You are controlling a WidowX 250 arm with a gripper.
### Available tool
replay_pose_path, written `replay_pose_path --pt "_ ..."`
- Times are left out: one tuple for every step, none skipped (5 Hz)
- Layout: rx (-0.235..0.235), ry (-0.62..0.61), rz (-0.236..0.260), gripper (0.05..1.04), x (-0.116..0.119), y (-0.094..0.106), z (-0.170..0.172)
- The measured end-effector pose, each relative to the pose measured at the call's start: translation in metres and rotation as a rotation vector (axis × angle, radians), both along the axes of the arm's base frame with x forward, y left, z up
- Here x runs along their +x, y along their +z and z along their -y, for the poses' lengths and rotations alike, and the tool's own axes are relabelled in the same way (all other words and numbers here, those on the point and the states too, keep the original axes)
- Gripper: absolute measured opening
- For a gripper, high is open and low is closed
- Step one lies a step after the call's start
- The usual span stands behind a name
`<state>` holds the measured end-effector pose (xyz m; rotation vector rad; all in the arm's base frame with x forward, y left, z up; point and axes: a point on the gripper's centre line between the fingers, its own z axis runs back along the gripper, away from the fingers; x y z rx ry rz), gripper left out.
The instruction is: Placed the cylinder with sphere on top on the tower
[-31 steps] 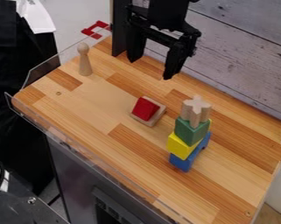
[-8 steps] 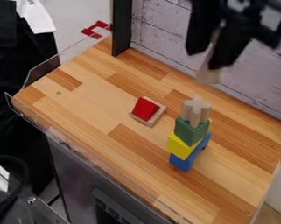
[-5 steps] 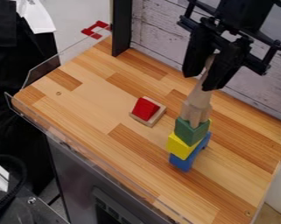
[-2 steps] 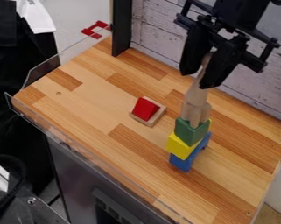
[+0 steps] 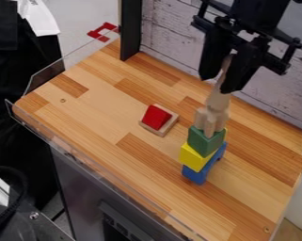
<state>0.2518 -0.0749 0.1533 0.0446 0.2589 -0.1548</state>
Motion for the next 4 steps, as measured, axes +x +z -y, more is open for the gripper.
replay_pose_path --pt "-0.009 0.014 0.004 0.341 0.0017 0.0001 -0.0020" --pt "-0.007 0.035 0.000 0.341 0.0022 0.0003 -0.0065" --pt "-0.006 0.038 -0.006 0.341 0.0014 -0.0002 -0.0079" --pt "-0.009 0.033 -0.007 0.341 0.0013 -0.0005 -0.0077"
